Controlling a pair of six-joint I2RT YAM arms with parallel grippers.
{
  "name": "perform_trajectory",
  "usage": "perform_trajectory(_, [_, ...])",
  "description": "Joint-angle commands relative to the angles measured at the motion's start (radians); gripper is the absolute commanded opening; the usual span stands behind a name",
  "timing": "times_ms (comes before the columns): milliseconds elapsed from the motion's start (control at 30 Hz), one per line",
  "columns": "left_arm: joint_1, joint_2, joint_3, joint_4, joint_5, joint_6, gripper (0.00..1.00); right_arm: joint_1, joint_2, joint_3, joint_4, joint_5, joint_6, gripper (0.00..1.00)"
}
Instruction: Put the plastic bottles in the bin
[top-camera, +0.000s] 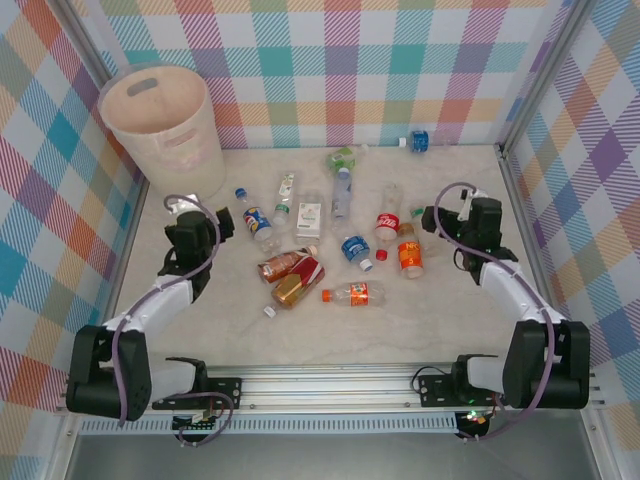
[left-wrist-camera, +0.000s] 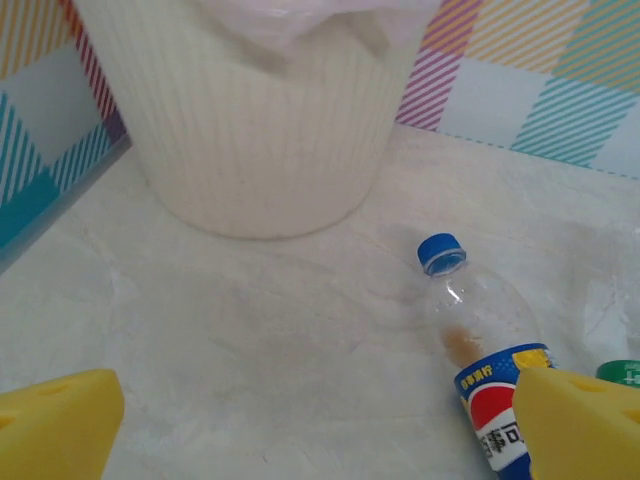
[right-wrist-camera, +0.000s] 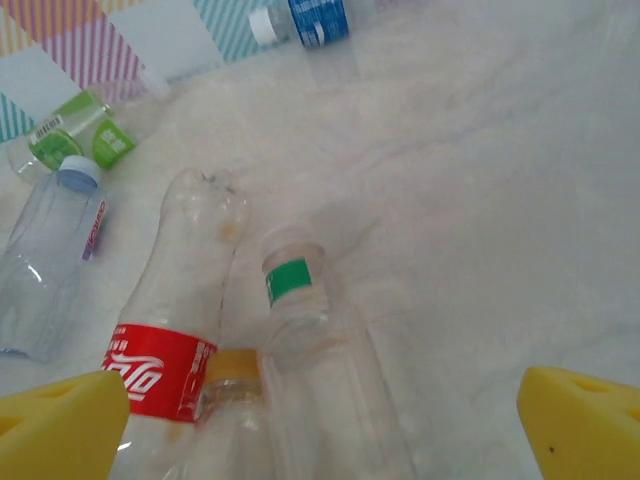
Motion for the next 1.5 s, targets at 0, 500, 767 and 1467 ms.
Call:
perform_trajectory(0, [-0.016,-0.057,0.082,-0.337,0.012,-0.198,1.00,0.008,0.000,0.055,-0.294,-0.075,0.173,0.98])
perform_trajectory(500, [-0.171,-0.136,0.158,-0.696,0.327,-0.563,1.00,0.238,0.054,0.038,-0.441,0.068,0.186,0.97])
perform_trajectory(767, [-0.172,-0.110,0.208,-0.761,0.337,-0.585,1.00,0.304,0.198,0.066,-0.420,0.182,0.262,0.91])
perform_trajectory(1467, [-0.275,-0.030,0.265,-0.564,0.572,-0.518,1.00,0.350,0.053,-0.023,-0.259,0.153,0.205,0.58])
